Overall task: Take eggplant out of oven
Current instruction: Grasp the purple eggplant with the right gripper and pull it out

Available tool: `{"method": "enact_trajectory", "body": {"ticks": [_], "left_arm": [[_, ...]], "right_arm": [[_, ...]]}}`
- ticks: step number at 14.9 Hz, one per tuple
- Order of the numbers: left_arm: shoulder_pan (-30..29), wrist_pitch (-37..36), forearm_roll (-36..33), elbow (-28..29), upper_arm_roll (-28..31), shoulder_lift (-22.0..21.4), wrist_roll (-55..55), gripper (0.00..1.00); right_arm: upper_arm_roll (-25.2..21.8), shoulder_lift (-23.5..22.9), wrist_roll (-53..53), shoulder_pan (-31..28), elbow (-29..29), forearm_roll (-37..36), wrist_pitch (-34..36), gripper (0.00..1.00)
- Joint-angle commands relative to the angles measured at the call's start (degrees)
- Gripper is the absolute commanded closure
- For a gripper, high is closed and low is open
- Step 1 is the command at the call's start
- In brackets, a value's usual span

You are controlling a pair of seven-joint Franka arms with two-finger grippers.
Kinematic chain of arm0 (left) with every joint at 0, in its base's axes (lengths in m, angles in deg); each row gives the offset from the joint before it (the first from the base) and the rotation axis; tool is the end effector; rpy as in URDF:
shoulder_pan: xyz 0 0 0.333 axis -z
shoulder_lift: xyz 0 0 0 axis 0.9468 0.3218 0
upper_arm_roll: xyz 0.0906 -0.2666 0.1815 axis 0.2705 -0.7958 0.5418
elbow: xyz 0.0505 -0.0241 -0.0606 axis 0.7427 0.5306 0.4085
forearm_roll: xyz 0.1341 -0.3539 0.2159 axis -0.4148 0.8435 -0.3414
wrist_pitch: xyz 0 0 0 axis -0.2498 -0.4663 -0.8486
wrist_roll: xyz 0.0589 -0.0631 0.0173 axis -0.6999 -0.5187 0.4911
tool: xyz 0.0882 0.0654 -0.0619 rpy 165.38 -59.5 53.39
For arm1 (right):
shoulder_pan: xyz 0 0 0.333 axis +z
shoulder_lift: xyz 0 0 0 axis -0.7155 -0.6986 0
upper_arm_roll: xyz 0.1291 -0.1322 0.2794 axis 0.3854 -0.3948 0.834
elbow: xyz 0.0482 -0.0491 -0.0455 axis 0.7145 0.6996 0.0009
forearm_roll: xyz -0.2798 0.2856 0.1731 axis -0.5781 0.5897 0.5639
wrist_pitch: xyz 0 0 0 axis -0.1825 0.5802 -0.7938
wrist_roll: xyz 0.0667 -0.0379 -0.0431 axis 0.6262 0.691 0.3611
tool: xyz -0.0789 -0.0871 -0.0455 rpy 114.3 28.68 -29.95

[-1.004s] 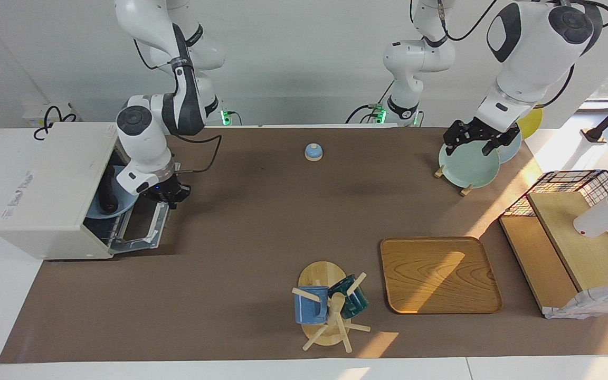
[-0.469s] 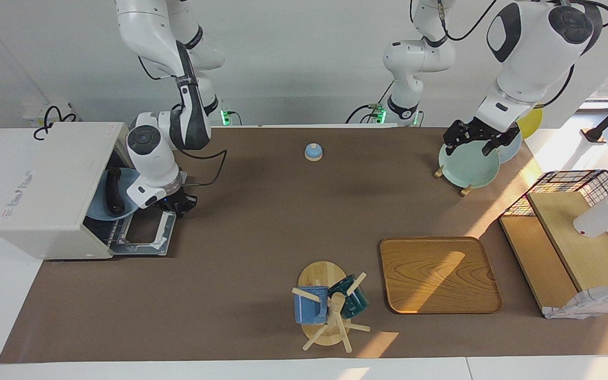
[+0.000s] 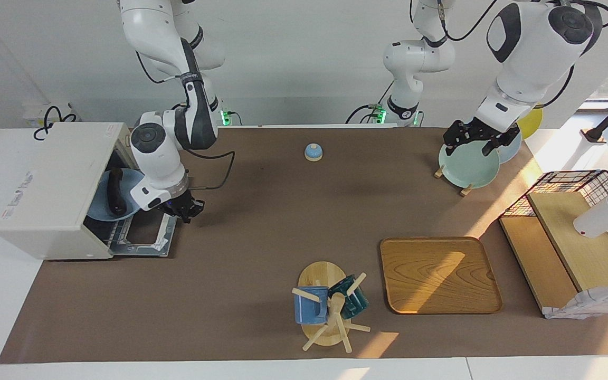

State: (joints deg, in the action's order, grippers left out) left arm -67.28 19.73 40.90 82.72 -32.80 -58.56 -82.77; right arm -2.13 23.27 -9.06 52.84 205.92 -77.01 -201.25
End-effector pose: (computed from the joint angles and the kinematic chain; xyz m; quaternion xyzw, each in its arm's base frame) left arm 0.5806 -0.0832 0.5763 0.9982 -0.0427 -0.0401 0.0142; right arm 0.6148 0.0529 0.3288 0.9993 -0.0248 -0.0081 0.0253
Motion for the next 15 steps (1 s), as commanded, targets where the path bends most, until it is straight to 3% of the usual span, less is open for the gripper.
{"method": "enact_trajectory", "body": {"ticks": [1,4,13,15], "left_arm": [[-0.8,-0.9,0.6,-0.1,-0.3,-0.7,-0.7,0.00],[-0.8,-0.9,0.6,-0.1,-0.3,-0.7,-0.7,0.00],[-0.8,-0.9,0.6,-0.1,-0.3,-0.7,-0.7,0.00],[-0.8,-0.9,0.6,-0.1,-0.3,-0.7,-0.7,0.00]], "right_arm": [[-0.4,2.1,0.3,-1.0,-4.4,0.4,7.5,0.35],[-0.5,5.2,0.4,-1.4,-4.0,-6.0,14.3,0.35],[-0.6,8.9,7.1,-7.2,6.6,-7.0,7.6,0.36],[-0.6,9.9,7.3,-8.2,9.7,-7.0,4.1,0.44]]}}
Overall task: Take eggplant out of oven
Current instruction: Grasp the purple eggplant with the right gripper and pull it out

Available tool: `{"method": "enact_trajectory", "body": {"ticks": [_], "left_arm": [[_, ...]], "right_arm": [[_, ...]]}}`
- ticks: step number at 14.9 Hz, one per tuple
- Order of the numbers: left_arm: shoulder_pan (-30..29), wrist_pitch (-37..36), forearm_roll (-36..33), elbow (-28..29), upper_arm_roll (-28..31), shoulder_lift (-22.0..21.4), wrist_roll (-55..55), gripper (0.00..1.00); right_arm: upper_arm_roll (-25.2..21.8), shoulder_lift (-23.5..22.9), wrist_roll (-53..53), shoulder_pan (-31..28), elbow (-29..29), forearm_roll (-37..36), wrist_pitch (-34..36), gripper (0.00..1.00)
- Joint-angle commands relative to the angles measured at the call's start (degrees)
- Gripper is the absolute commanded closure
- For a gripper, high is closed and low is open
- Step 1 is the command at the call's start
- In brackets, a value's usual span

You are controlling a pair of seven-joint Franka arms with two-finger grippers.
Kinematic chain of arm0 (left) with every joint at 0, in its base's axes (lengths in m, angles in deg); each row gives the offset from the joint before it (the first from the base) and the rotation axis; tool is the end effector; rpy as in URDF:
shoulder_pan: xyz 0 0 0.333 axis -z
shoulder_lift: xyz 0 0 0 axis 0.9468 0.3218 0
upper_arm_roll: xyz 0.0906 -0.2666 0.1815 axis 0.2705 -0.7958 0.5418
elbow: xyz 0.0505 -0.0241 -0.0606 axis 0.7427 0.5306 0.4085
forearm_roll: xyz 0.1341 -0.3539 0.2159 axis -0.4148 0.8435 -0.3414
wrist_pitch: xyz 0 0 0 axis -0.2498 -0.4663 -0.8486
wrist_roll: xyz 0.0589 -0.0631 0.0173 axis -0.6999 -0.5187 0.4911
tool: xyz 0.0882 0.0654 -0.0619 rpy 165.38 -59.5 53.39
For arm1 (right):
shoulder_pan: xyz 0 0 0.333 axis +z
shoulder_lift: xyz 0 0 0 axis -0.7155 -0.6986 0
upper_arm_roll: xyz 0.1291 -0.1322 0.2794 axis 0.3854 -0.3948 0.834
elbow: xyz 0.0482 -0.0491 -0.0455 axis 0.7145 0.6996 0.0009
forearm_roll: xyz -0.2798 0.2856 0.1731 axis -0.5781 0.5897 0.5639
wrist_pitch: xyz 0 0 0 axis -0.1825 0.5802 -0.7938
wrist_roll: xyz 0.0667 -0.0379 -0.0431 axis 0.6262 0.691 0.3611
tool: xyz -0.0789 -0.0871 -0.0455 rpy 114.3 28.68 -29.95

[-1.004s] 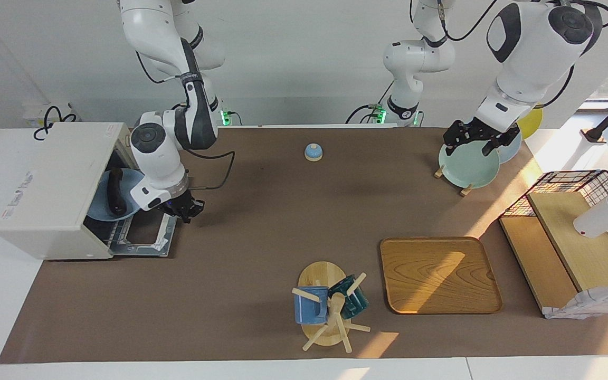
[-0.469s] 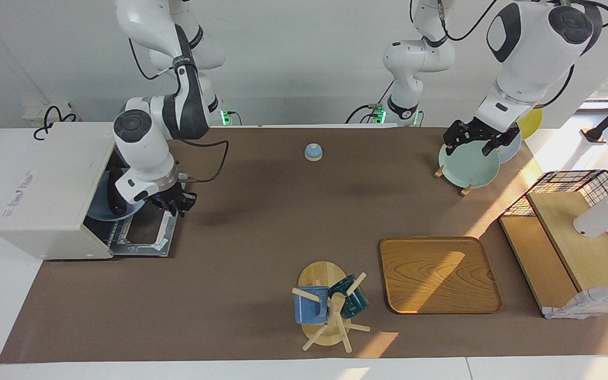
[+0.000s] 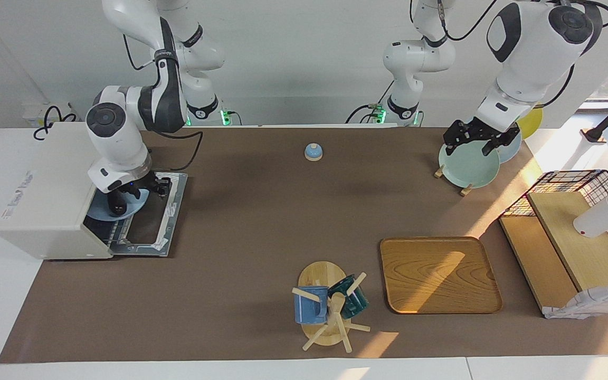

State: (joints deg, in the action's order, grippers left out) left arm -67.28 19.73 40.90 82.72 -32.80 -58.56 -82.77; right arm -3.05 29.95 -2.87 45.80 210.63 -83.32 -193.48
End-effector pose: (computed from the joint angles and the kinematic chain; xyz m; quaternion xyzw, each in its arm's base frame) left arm 0.5806 -0.0832 0.5763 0.9982 -0.0427 -0.0401 0.0142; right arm 0.5717 -0.0394 0.3493 0.9955 -0.0134 -0.0613 0.0710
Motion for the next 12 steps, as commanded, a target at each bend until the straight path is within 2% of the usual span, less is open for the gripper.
{"method": "enact_trajectory", "body": {"ticks": [1,2,3,7,10,12], "left_arm": [[-0.8,-0.9,0.6,-0.1,-0.3,-0.7,-0.7,0.00],[-0.8,-0.9,0.6,-0.1,-0.3,-0.7,-0.7,0.00],[-0.8,-0.9,0.6,-0.1,-0.3,-0.7,-0.7,0.00],[-0.8,-0.9,0.6,-0.1,-0.3,-0.7,-0.7,0.00],[-0.8,-0.9,0.6,-0.1,-0.3,-0.7,-0.7,0.00],[-0.8,-0.9,0.6,-0.1,-0.3,-0.7,-0.7,0.00]], "right_arm": [[0.3,3.4,1.4,-1.2,5.6,-0.7,-4.1,0.64],[0.3,3.4,1.9,-1.2,5.7,-0.7,-4.1,0.93],[0.3,3.4,2.0,-1.2,5.8,-0.8,-4.1,1.00],[0.7,3.4,2.7,0.3,5.1,-3.1,-2.9,1.00],[0.9,2.6,-0.7,7.2,1.7,-3.0,-0.7,1.00],[0.9,0.5,-8.0,14.0,-3.0,-2.7,3.6,1.00]]}}
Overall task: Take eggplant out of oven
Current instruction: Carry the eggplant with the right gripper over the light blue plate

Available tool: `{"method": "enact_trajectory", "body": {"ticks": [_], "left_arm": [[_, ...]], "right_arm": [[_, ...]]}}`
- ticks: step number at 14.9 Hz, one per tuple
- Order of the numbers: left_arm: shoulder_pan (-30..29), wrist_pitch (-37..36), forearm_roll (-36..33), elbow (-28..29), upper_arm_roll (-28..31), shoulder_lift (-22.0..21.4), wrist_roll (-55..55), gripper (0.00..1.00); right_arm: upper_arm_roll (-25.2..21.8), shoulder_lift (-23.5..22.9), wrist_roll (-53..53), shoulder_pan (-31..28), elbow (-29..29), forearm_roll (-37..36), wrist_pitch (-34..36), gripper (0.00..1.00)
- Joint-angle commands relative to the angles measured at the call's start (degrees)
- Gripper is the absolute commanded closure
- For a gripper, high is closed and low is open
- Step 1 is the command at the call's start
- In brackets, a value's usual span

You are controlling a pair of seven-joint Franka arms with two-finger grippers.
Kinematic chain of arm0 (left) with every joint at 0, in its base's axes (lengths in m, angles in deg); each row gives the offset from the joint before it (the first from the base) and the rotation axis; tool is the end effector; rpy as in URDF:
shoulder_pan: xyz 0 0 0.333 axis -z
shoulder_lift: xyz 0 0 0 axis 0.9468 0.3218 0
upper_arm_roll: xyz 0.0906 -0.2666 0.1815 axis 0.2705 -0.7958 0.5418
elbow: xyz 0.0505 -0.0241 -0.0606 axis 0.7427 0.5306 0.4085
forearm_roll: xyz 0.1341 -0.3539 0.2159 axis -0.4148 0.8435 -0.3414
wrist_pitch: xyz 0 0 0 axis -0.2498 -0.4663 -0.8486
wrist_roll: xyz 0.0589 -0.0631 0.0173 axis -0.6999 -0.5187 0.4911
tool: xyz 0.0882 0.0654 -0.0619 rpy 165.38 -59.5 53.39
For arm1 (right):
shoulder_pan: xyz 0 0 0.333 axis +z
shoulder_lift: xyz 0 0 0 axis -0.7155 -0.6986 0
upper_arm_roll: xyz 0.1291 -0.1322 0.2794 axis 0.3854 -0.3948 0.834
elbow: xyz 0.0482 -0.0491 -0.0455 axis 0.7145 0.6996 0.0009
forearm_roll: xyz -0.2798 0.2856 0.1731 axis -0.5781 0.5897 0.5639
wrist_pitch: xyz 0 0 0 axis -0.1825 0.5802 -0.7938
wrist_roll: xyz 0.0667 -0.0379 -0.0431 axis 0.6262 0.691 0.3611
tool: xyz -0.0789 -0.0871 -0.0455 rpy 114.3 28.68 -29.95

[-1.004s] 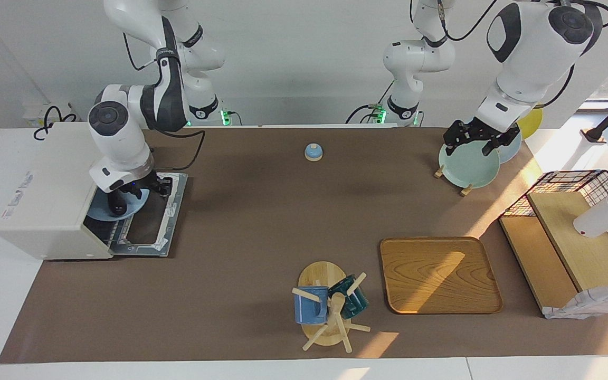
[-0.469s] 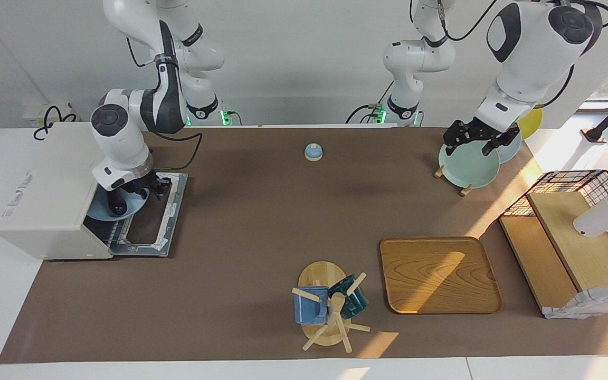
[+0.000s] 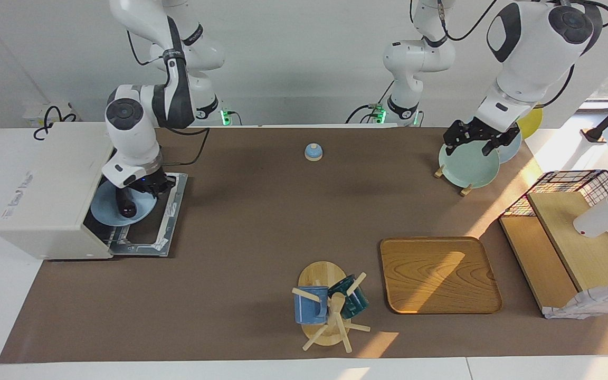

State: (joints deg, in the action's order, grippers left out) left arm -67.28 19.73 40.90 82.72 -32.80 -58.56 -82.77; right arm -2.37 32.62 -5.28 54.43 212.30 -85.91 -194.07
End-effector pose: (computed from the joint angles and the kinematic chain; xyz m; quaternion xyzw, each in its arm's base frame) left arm 0.5806 -0.0832 0.5763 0.9982 -0.0427 -0.0401 0.0142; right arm 0.5626 0.0497 0.3632 0.9932 0.0580 -0.0379 0.0934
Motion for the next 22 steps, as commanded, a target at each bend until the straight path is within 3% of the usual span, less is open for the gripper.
{"method": "enact_trajectory", "body": {"ticks": [1,3,4,7,9,12,22], "left_arm": [[-0.8,-0.9,0.6,-0.1,-0.3,-0.7,-0.7,0.00],[-0.8,-0.9,0.6,-0.1,-0.3,-0.7,-0.7,0.00],[-0.8,-0.9,0.6,-0.1,-0.3,-0.7,-0.7,0.00],[-0.8,-0.9,0.6,-0.1,-0.3,-0.7,-0.7,0.00],[-0.8,-0.9,0.6,-0.1,-0.3,-0.7,-0.7,0.00],[-0.8,-0.9,0.6,-0.1,-0.3,-0.7,-0.7,0.00],[-0.8,-1.4,0.6,-0.1,-0.3,-0.7,-0.7,0.00]], "right_arm": [[0.3,-2.8,-7.7,7.1,-6.1,0.3,4.9,1.00],[0.6,-4.2,-11.9,11.7,-9.1,1.5,5.7,1.00],[0.6,-7.1,-15.2,14.4,-12.9,2.5,7.6,1.00],[0.7,-21.0,-27.1,23.1,-31.9,3.8,15.4,1.00],[0.7,-27.8,-33.6,26.9,-39.4,5.4,15.4,1.00],[1.0,-29.4,-38.2,30.1,-39.5,9.1,7.2,1.00],[1.4,-33.5,-48.5,34.9,-38.4,17.1,-6.4,1.00]]}}
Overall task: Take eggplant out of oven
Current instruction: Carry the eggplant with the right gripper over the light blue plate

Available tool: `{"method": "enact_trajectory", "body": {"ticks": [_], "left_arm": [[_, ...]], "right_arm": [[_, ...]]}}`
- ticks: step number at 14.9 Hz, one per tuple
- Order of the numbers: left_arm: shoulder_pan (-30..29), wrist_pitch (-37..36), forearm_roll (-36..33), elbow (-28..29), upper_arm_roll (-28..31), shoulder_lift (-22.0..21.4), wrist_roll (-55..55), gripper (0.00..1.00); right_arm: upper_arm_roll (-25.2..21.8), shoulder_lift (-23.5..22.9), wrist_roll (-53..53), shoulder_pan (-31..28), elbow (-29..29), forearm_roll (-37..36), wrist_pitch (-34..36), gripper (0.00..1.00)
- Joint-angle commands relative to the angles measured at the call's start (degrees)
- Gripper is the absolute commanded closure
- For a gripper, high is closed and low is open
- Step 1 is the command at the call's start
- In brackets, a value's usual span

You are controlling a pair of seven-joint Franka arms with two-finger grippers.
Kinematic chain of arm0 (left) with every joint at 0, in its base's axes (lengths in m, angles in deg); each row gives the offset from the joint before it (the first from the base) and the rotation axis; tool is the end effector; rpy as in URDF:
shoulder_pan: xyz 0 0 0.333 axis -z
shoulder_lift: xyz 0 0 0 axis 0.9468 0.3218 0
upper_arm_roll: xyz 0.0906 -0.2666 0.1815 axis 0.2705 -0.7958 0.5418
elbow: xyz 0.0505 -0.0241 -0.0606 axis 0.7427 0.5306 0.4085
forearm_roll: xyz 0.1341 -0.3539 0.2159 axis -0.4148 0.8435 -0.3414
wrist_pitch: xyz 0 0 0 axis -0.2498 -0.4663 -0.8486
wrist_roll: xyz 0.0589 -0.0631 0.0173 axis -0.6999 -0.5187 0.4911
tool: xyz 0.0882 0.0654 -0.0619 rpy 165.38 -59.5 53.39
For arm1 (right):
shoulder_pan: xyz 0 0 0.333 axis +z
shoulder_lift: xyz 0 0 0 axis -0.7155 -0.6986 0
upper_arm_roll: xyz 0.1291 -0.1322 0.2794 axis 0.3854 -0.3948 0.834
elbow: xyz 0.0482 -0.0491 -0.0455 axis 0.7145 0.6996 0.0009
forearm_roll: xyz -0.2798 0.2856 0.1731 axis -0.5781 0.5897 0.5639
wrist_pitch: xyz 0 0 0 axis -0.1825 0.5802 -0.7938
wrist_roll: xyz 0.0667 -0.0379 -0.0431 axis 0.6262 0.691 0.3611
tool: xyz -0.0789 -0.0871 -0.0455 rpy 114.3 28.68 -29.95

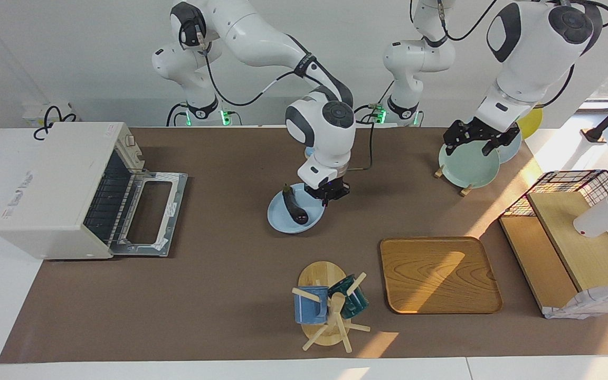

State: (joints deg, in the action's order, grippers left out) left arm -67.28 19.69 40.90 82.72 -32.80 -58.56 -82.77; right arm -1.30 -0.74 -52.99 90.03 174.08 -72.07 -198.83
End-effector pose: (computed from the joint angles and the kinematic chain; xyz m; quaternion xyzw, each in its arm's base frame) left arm 0.5805 -0.0832 0.5762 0.9982 -0.0427 -0.0404 0.0142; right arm 0.5566 0.5280 0.3080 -0.9944 0.0986 -0.0172 0.0327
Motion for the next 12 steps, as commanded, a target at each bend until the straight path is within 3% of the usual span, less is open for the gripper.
{"method": "enact_trajectory", "body": {"ticks": [1,2,4,6,9,12], "left_arm": [[-0.8,-1.3,0.6,-0.1,-0.3,-0.7,-0.5,0.00],[-0.8,-1.0,0.6,-0.1,-0.3,-0.7,-0.6,0.00],[-0.8,-0.8,0.6,-0.1,-0.2,-0.7,-0.3,0.00],[-0.8,-0.5,0.3,-0.1,-0.2,-0.7,-0.4,0.00],[-0.9,0.7,0.3,-0.2,-0.2,-0.6,-0.3,0.00],[-0.6,2.1,0.2,-0.1,-0.3,-0.5,-0.2,0.00]], "right_arm": [[0.3,-0.2,-0.7,-1.4,0.1,4.0,-2.5,0.98],[0.3,-0.2,-0.5,-1.6,0.3,4.1,-4.1,0.82],[0.3,-0.5,-0.1,-1.7,0.1,3.4,-5.7,0.65],[0.2,-0.3,2.8,-2.4,-0.6,2.9,-5.3,0.58],[-0.1,2.7,9.2,-6.0,-0.7,2.3,0.2,0.60],[-0.5,6.8,17.4,-8.6,0.7,-8.4,10.8,0.77]]}}
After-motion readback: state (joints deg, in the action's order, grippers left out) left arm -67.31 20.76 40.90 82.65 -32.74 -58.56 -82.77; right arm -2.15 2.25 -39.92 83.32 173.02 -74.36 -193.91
